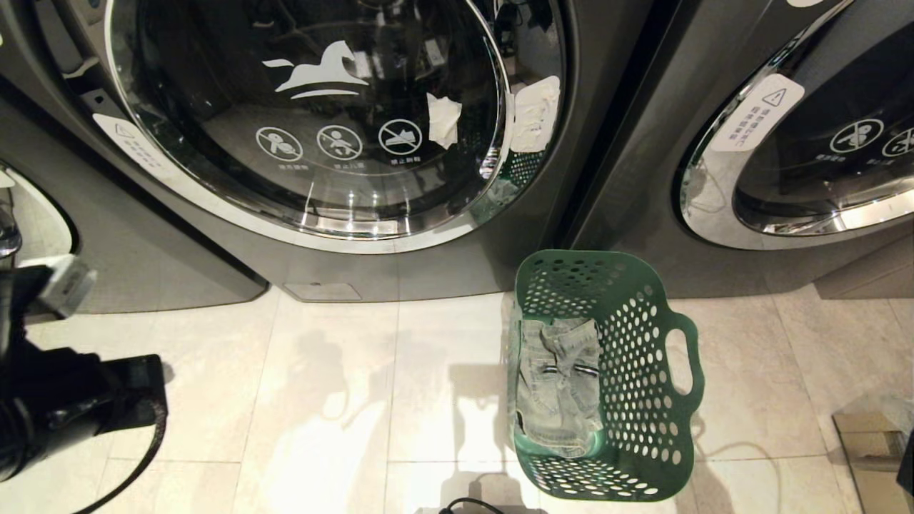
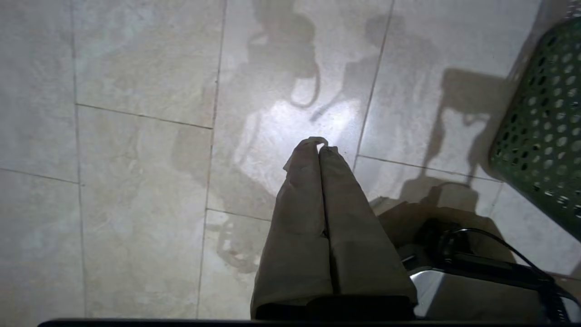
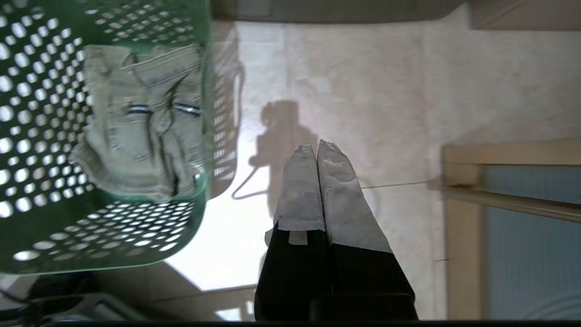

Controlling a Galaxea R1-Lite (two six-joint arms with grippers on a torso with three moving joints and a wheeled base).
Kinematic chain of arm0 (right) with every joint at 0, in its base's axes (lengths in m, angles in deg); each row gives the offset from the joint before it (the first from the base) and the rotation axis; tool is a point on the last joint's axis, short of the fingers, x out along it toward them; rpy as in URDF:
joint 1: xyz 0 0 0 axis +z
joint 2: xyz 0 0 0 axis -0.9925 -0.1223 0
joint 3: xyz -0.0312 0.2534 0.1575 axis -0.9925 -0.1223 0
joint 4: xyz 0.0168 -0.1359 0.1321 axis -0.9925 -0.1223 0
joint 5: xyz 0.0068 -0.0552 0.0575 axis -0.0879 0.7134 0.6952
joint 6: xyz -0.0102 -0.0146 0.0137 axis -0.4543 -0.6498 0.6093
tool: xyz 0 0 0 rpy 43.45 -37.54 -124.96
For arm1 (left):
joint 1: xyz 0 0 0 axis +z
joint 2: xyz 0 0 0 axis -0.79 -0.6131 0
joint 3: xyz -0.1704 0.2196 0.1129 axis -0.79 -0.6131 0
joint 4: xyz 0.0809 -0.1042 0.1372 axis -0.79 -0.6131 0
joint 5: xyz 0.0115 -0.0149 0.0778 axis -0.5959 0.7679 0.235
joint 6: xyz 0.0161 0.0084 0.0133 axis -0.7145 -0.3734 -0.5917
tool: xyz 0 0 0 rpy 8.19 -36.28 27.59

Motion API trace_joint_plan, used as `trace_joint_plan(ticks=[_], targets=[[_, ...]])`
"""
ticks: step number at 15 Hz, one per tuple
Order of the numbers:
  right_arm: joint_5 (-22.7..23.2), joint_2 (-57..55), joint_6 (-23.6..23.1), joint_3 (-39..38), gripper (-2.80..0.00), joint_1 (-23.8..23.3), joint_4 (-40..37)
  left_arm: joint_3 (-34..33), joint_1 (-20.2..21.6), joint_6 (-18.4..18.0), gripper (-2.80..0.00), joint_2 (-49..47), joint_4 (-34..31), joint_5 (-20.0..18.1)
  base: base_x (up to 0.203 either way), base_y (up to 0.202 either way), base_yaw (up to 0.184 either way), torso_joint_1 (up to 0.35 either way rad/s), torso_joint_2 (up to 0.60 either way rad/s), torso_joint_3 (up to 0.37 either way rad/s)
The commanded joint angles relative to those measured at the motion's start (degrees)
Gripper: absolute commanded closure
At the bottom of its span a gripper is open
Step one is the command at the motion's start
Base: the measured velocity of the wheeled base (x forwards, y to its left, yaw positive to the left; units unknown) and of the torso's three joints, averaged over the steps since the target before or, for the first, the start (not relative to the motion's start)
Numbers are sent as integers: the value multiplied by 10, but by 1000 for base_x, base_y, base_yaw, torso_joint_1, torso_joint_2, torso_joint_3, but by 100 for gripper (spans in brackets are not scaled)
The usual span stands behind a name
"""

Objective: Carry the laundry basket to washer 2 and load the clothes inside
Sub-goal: Open the lid of the washing machine

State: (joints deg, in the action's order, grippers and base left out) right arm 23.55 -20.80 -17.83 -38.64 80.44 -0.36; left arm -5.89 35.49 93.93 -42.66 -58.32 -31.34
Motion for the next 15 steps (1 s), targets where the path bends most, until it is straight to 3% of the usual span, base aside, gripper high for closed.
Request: trace_joint_plan(ticks=[1,6,10,13,15], targets=[[0,59,-15,-16,0,-19,1,-42,49,-26,0,68,2,1,0,0,0,0,0,0],[36,161,-54,-75,0,-32,-10,-145,142,-77,0,221,4,-32,0,0,0,0,0,0],[72,249,-68,-100,0,-32,-80,-251,156,-144,0,358,4,-52,0,0,0,0,0,0],[113,350,-68,-98,0,-32,-191,-313,156,-160,0,506,-4,-114,0,0,0,0,0,0],[128,362,-66,-106,0,-32,-224,-331,158,-165,0,600,-28,-172,0,0,0,0,0,0]])
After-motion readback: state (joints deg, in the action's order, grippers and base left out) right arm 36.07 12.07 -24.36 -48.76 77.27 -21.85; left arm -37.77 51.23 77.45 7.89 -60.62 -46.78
